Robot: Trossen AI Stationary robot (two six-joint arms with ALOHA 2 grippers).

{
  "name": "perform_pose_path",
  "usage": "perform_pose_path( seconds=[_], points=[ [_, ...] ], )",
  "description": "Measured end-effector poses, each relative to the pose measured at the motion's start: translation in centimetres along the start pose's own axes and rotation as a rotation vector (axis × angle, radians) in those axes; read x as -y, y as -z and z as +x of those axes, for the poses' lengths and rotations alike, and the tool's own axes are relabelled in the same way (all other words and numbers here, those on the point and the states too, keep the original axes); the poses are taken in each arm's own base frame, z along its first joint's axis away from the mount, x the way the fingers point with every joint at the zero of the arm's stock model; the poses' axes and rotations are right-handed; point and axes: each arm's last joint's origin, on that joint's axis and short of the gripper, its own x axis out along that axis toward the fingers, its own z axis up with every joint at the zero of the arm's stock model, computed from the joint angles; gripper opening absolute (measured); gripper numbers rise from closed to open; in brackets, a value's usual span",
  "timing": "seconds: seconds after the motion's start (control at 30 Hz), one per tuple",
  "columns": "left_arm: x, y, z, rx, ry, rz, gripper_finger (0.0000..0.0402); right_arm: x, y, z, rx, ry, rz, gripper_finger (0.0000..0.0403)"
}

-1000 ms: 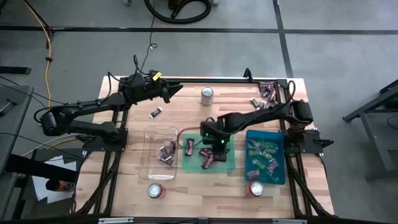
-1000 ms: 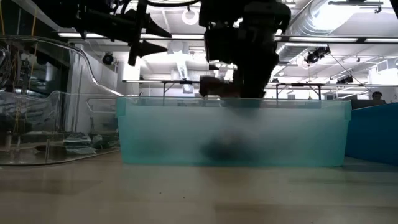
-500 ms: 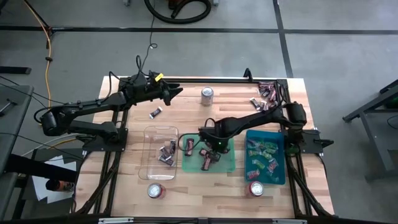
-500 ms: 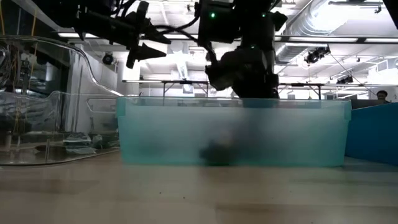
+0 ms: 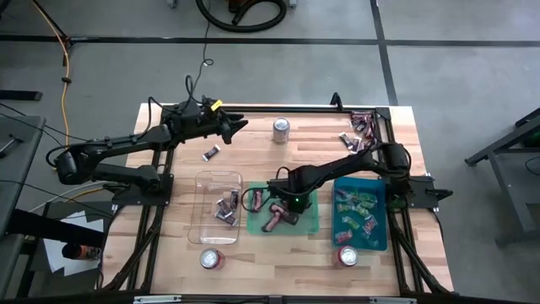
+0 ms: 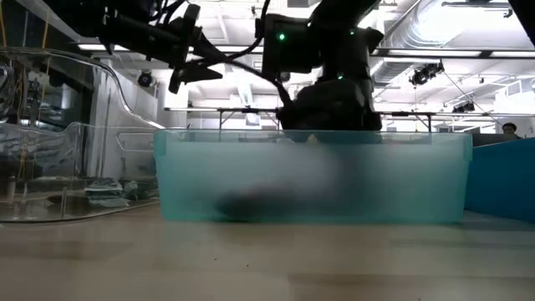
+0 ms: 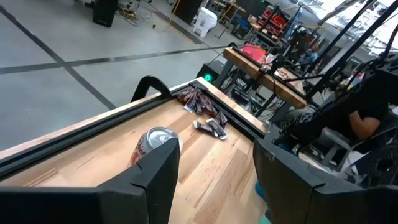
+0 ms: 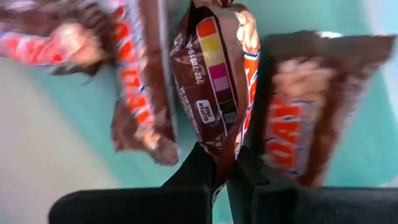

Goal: Organize candy in baskets
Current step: Put the brown chocolate bar into the green bin

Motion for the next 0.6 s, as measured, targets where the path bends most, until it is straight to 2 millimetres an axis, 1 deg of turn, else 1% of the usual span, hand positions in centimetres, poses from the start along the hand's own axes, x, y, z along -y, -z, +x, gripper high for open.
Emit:
perform_pose_path(
  seconds=[0.17,0.4,0.5,0.6],
  points=[
    [-0.14,0.29,-0.01,-0.029,-0.015,-0.012,0.0193,0.05,-0.12,0.17,0.012,0.020,0.072,0.0007],
    [-0.14,0.28,-0.01,-0.029,-0.015,-0.011,0.0193,0.06,-0.07,0.15,0.010,0.020,0.052,0.0013],
    [-0.14,0.28,-0.01,-0.029,-0.015,-0.012,0.0193,0.06,-0.06,0.17,0.010,0.021,0.042,0.0034],
    [-0.15,0.27,-0.01,-0.028,-0.015,-0.012,0.0193,0.07,-0.04,0.21,0.008,0.021,0.040,0.0076]
  ],
)
